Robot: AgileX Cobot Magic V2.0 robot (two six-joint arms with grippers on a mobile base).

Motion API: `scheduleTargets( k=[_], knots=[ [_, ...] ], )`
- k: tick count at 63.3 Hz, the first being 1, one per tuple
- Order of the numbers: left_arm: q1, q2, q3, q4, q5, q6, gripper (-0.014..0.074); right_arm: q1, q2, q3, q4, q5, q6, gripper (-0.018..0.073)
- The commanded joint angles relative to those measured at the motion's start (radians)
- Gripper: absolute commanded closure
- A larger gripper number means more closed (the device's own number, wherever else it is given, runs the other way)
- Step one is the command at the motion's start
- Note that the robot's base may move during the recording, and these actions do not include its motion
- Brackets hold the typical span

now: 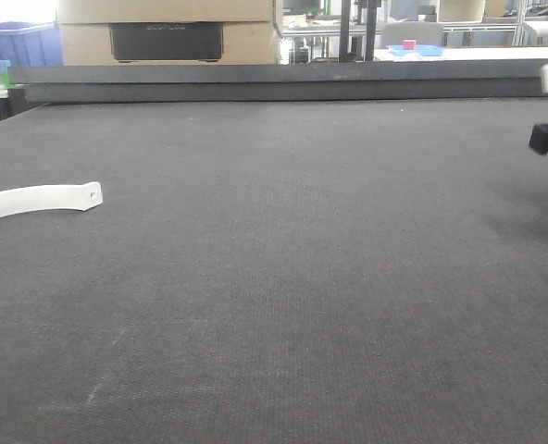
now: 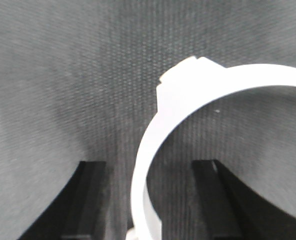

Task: Grab PVC pipe and place in blue bin
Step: 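Grasp one white curved pipe piece with each gripper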

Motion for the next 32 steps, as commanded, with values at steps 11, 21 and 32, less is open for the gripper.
scheduleTargets(
  k=[11,21,32],
  knots=[
    [-0.005,0.0,-0.006,-0.025,0.003,-0.031,0.0707,0.001,0.013,-0.008,-0.011,-0.034,0.001,0.048],
    [-0.005,0.021,-0.01,-0.017,0.006,-0.155,0.0707,0.001,0.011,-0.008,-0.011,-0.02,0.001,0.0727],
    [-0.005,0.149,-0.112,0.101,0.157,-0.155,0.0707,0.02,-0.066,-0.008,-0.011,-0.002,0.001,0.0727]
  ],
)
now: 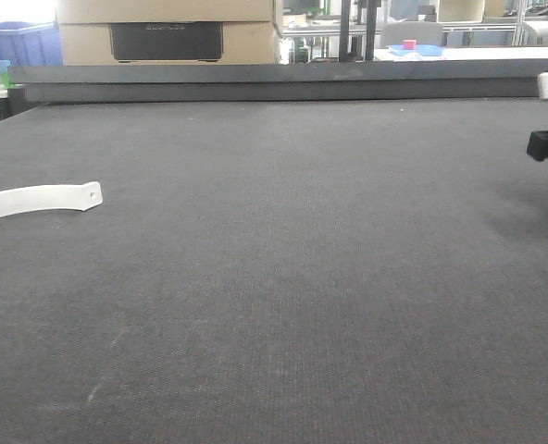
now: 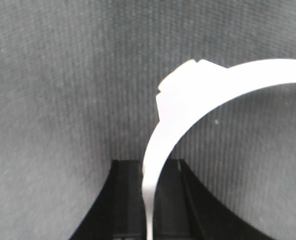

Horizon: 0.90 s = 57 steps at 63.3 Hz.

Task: Grab PVC pipe and place in blue bin
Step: 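Grasp one white curved pipe piece with each gripper, then lift both held white pipe pieces off the table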

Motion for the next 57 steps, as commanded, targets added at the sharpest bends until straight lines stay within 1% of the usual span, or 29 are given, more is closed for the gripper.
scheduleTargets(
  k=[1,6,11,22,29,32,37,38,39,40,45,49,53,57],
  knots=[
    [-0.005,0.079,-0.07,0.074,0.081,-0.014,0.0707,0.02,-0.065,-0.005,-0.004,0.012,-0.001,0.0727],
    [-0.005,0.168,-0.143,0.134,0.126,-0.014,0.0707,0.041,-0.129,-0.005,-0.004,0.012,-0.001,0.0727],
    [-0.005,0.252,-0.207,0.181,0.127,-0.014,0.0707,0.065,-0.194,-0.005,-0.004,0.022,-0.001,0.0728],
    [-0.005,0.395,-0.303,0.211,0.119,-0.014,0.0707,0.102,-0.297,-0.005,-0.004,0.051,-0.001,0.0728],
    [-0.002,0.436,-0.315,0.217,0.077,-0.014,0.0687,0.102,-0.314,-0.005,-0.004,0.057,-0.001,0.0728],
    [0.003,0.448,-0.315,0.217,0.062,-0.028,0.0636,0.102,-0.314,-0.005,-0.004,0.058,-0.001,0.0728],
    [0.022,0.466,-0.315,0.213,0.07,-0.073,0.0514,0.102,-0.312,-0.003,-0.004,0.058,-0.001,0.0728],
    [0.025,0.469,-0.315,0.213,0.072,-0.08,0.0477,0.102,-0.312,-0.003,-0.004,0.061,-0.001,0.0728],
    [0.029,0.469,-0.315,0.211,0.072,-0.083,0.0466,0.102,-0.312,-0.003,-0.004,0.061,-0.001,0.0728],
    [0.03,0.471,-0.313,0.211,0.075,-0.087,0.0432,0.102,-0.312,-0.003,-0.004,0.061,-0.001,0.0728],
    [0.043,0.486,-0.313,0.211,0.079,-0.096,0.033,0.102,-0.312,-0.003,-0.004,0.056,-0.001,0.0728],
    [0.047,0.492,-0.311,0.207,0.079,-0.096,0.0294,0.102,-0.312,-0.003,-0.004,0.052,-0.001,0.0728],
    [0.047,0.499,-0.309,0.205,0.079,-0.096,0.0295,0.102,-0.312,-0.003,-0.004,0.045,-0.001,0.0728],
    [0.047,0.512,-0.309,0.185,0.077,-0.096,0.0309,0.102,-0.312,-0.003,-0.004,0.037,-0.001,0.0728]
  ],
)
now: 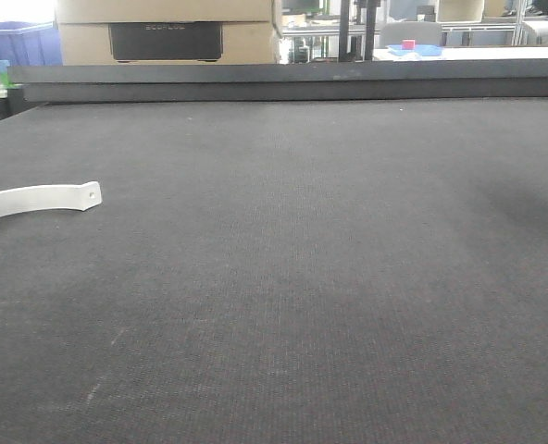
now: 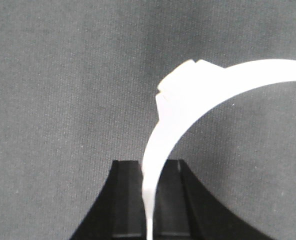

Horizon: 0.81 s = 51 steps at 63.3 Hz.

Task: Grab PVC pipe and place in blue bin
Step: 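Lift both held white pipe pieces off the table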

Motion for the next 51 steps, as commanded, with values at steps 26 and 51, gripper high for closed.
scheduleTargets(
  k=[26,51],
  knots=[
    [0.003,0.124,-0.005,-0.043,-0.032,-0.068,0.0332,0.001,-0.006,-0.003,-0.008,-0.042,-0.002,0.0728],
    [0.003,0.127,-0.007,-0.043,-0.028,-0.07,0.0708,0.001,-0.006,-0.005,-0.008,-0.044,-0.002,0.0728]
  ],
)
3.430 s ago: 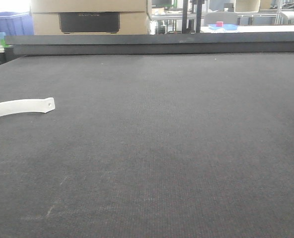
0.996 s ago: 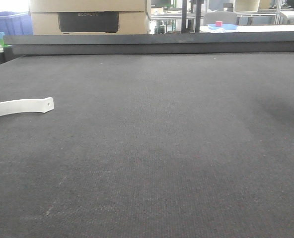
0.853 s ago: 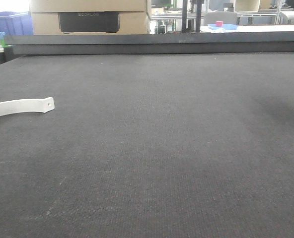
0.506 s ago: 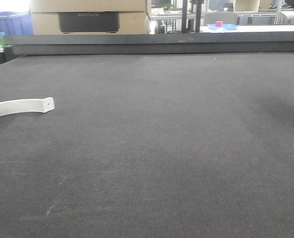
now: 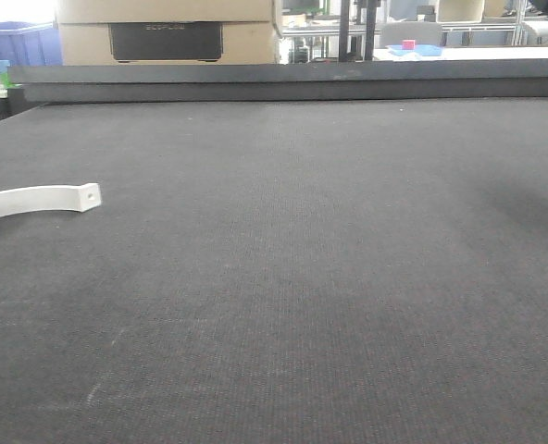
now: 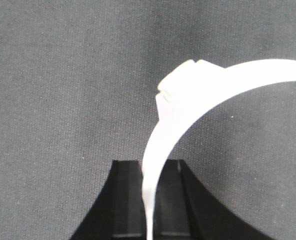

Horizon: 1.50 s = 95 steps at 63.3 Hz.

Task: Grab PVC pipe and place in blue bin
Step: 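Lift both held white pipe pieces off the table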

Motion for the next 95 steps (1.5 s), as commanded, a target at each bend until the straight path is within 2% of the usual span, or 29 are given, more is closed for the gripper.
scheduleTargets(
  k=[1,6,16,29,34,50,60,67,74,84,95],
  knots=[
    [0.001,0.01,-0.002,-0.015,-0.01,-0.009,0.0708,0.001,-0.008,-0.005,-0.008,-0.011,-0.002,0.0728],
    [0.001,-0.001,-0.002,-0.022,0.022,-0.009,0.0707,0.001,-0.024,-0.005,-0.008,-0.008,-0.002,0.0728],
    [-0.01,-0.072,-0.002,-0.028,0.094,0.048,0.0707,0.001,-0.088,-0.005,-0.008,0.014,-0.002,0.0728],
    [-0.078,-0.267,0.002,-0.063,0.096,0.062,0.0707,0.001,-0.217,0.002,-0.008,-0.034,-0.029,0.0728],
    [-0.122,-0.348,0.016,-0.068,0.026,0.062,0.0707,0.001,-0.274,0.027,-0.008,-0.095,-0.036,0.0728],
    [-0.288,-0.59,0.156,-0.068,-0.32,0.062,0.0707,0.001,-0.488,0.222,-0.008,-0.296,-0.036,0.0728],
    [-0.344,-0.712,0.306,-0.071,-0.539,0.042,0.0707,0.001,-0.654,0.404,-0.008,-0.441,-0.036,0.0728],
    [-0.34,-0.808,0.422,-0.089,-0.711,0.042,0.0707,0.001,-0.772,0.514,-0.008,-0.547,-0.036,0.0728],
    [-0.313,-0.898,0.522,-0.087,-0.819,0.042,0.0707,0.001,-0.866,0.566,-0.008,-0.575,-0.036,0.0728],
    [-0.242,-1.017,0.598,-0.072,-0.843,0.042,0.0707,0.001,-0.948,0.574,-0.008,-0.567,-0.036,0.0728],
    [-0.113,-1.13,0.607,-0.061,-0.838,0.042,0.0707,0.001,-0.996,0.574,-0.008,-0.567,-0.036,0.0728]
  ],
)
